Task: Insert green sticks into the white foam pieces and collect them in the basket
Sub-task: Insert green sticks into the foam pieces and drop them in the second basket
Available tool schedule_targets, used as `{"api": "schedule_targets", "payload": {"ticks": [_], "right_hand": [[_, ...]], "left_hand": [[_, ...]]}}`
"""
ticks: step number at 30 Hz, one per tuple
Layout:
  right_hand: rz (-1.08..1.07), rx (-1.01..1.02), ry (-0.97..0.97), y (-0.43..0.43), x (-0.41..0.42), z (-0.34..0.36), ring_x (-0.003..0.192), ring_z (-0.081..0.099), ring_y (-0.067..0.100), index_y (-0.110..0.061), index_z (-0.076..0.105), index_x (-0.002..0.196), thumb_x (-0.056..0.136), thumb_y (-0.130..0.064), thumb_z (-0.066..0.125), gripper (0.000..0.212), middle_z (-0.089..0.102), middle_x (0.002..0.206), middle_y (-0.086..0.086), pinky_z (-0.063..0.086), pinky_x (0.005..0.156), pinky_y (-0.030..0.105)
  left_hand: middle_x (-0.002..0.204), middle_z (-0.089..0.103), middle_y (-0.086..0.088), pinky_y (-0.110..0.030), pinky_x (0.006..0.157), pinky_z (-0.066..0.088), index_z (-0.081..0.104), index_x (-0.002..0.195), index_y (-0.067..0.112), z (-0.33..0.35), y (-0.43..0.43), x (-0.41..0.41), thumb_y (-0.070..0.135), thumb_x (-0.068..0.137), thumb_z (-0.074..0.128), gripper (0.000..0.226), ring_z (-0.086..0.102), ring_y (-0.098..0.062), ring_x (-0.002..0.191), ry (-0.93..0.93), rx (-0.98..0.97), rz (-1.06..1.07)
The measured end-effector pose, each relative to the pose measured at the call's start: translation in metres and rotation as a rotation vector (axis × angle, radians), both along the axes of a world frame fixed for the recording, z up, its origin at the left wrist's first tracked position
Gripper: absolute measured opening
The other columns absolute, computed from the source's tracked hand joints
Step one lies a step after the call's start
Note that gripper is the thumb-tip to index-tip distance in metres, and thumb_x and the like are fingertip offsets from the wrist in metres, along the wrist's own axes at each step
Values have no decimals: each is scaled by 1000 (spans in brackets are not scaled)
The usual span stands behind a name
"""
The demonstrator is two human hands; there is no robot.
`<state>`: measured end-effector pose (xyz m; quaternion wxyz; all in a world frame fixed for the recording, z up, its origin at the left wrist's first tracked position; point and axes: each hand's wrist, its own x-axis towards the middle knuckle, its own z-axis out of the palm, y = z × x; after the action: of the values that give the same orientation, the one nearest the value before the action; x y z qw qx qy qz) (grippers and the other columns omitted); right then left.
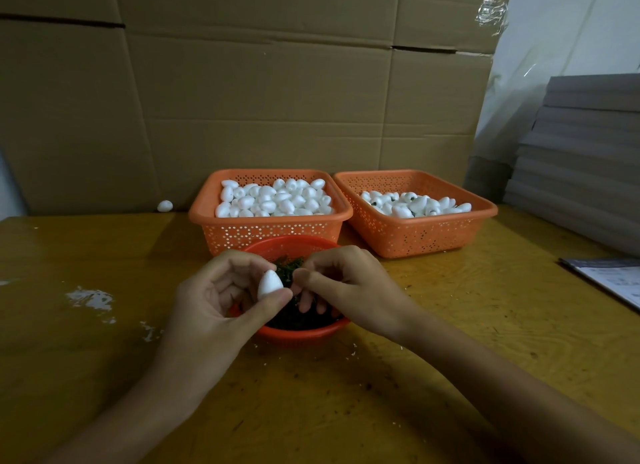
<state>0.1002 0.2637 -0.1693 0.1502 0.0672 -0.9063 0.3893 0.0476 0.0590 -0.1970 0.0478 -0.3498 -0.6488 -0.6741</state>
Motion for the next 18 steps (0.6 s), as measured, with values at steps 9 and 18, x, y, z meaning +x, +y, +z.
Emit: {"api": "schedule_targets", "payload": {"ticks": [9,18], "right_hand": [[139,-73,-66,8,1,8,67,71,18,-15,72,105,110,-27,52,24,79,86,1,54,70,29],[201,-47,-73,11,1,8,69,72,17,-14,72,108,109,-25,54,21,78,89,1,54,70,27]], "left_hand": [[114,77,-1,-23,86,60,71,101,18,1,-1,-8,27,69,86,37,75,-19,108,-148,180,-18],[116,78,1,-17,82,58,77,102,29,2,-1,-8,26,72,83,31,76,-19,107,-179,192,-35]]}}
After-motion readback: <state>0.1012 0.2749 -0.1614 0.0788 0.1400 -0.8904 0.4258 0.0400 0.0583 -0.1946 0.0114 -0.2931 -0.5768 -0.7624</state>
